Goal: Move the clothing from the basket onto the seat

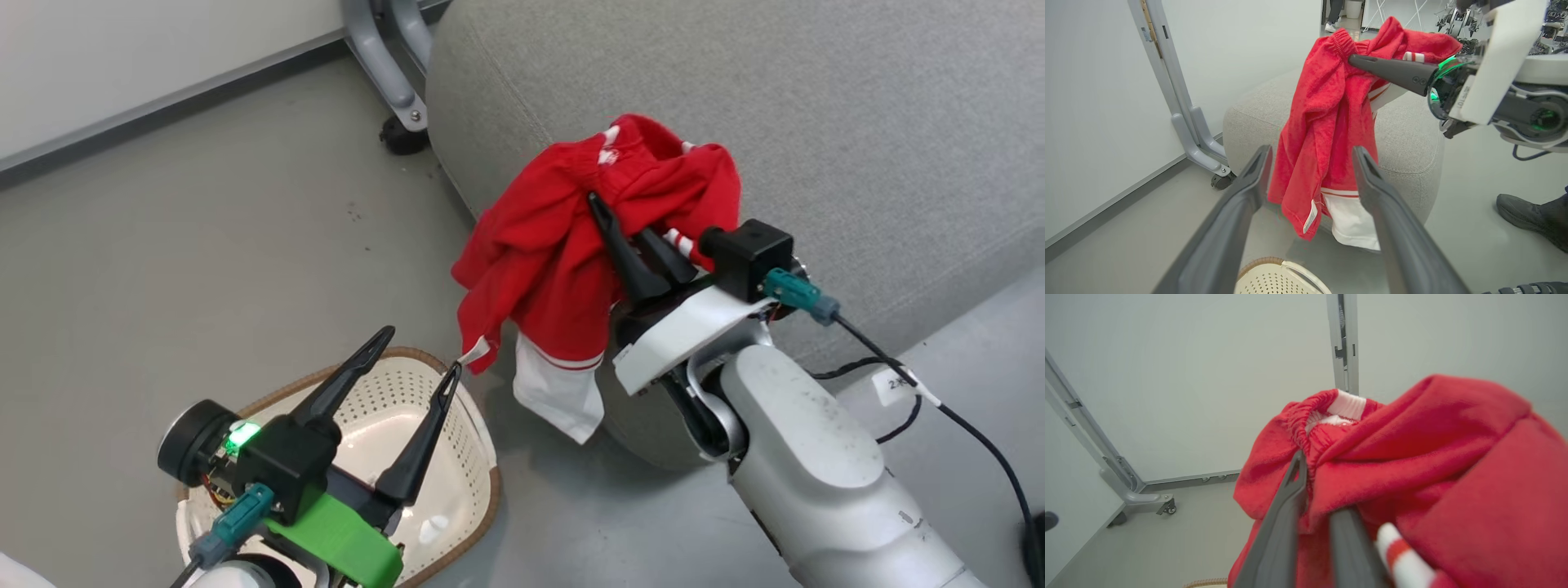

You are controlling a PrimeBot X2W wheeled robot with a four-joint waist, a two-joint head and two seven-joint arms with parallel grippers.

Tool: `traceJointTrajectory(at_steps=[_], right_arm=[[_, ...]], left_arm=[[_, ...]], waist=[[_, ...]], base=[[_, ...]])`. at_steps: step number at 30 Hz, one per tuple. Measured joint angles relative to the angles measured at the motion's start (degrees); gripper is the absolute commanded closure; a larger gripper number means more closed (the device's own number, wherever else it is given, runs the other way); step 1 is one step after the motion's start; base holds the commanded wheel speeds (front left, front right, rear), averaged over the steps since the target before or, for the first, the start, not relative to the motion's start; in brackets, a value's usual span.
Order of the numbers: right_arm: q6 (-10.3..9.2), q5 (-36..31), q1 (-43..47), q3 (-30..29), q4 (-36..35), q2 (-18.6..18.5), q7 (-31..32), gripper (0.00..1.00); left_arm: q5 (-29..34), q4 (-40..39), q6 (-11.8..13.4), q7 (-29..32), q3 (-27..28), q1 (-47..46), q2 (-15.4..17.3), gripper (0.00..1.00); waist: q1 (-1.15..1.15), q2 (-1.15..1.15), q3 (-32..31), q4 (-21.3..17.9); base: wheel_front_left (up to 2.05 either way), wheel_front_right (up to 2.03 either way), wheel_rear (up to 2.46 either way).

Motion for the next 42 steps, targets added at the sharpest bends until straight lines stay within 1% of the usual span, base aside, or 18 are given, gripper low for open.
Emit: traceJointTrajectory(at_steps=[6,12,16,20,23,27,30,32,34,35,36,37,40,42], right_arm=[[0.0,-2.1,0.2,-9.23,-1.59,-1.18,0.01,1.0],[0.0,-3.63,-4.28,-18.35,-2.25,-3.32,0.0,1.0],[0.0,-4.48,-9.05,-23.96,-2.12,-5.81,-0.01,1.0],[0.01,-5.89,-13.93,-29.29,-1.48,-9.5,-0.01,1.0],[0.01,-6.75,-17.47,-32.27,-0.57,-12.46,-0.04,1.0],[0.01,-8.01,-21.41,-34.21,1.83,-15.19,-0.05,1.0],[0.01,-8.43,-22.95,-34.45,5.64,-15.68,0.02,1.0],[0.01,-8.58,-23.32,-34.63,9.14,-15.28,0.47,1.0],[0.01,-8.08,-23.32,-34.9,12.77,-14.1,0.45,1.0],[0.01,-8.17,-23.32,-34.96,13.94,-13.82,0.44,0.77],[0.01,-8.2,-23.31,-35.2,15.24,-13.49,0.34,0.32],[0.0,-8.26,-23.29,-35.57,16.41,-13.13,0.27,0.0],[0.0,-8.51,-22.7,-36.43,18.58,-12.24,0.16,0.0],[0.0,-8.53,-21.6,-36.93,18.7,-11.79,0.0,0.0]], left_arm=[[1.03,-2.7,-0.6,1.91,-0.4,-2.64,0.82,0.0],[2.33,-5.41,-2.0,3.46,-0.62,-6.67,1.7,0.0],[3.45,-6.89,-2.83,4.21,-0.35,-9.42,2.31,0.0],[4.15,-8.35,-3.81,4.63,-0.15,-11.99,2.83,0.0],[4.66,-9.29,-4.01,4.64,0.48,-13.62,3.53,0.0],[5.04,-10.68,-4.13,4.5,1.48,-15.1,4.09,0.0],[5.13,-11.0,-4.48,4.22,1.68,-15.66,4.47,0.0],[5.25,-10.96,-4.59,3.99,1.55,-15.91,4.53,0.0],[5.47,-10.62,-5.0,3.81,1.03,-15.95,4.52,0.0],[5.47,-10.55,-5.04,3.63,0.8,-15.96,4.47,0.0],[5.49,-10.39,-5.08,3.38,0.58,-15.96,4.42,0.0],[5.53,-10.2,-5.14,3.26,0.37,-15.97,4.28,0.0],[6.26,-9.76,-5.56,2.72,-0.08,-16.21,4.14,0.0],[6.58,-9.36,-5.58,2.21,-0.41,-16.25,3.9,0.0]], waist=[[0.0,0.0,4.13,-2.13],[0.0,0.0,8.79,-2.04],[0.01,0.0,12.12,-1.08],[0.0,0.0,15.38,0.46],[0.0,0.0,17.72,1.84],[0.01,0.0,20.75,3.74],[0.01,0.0,22.8,5.08],[0.01,0.0,24.0,5.91],[0.0,0.0,25.1,6.82],[0.01,0.0,25.5,7.15],[0.01,0.0,25.95,7.54],[0.01,0.0,26.33,7.94],[0.0,0.0,27.04,8.83],[0.0,0.0,27.16,9.27]], base=[[0.0,0.0,0.0],[0.0,0.0,0.0],[0.0,0.0,0.0],[0.0,0.0,0.0],[0.0,0.0,0.0],[0.0,0.0,0.0],[0.0,0.0,0.0],[0.0,0.0,0.0],[0.0,0.0,0.0],[0.0,0.0,0.0],[0.0,0.0,0.0],[0.0,0.0,0.0],[0.0,0.0,0.0],[0.0,0.0,0.0]])
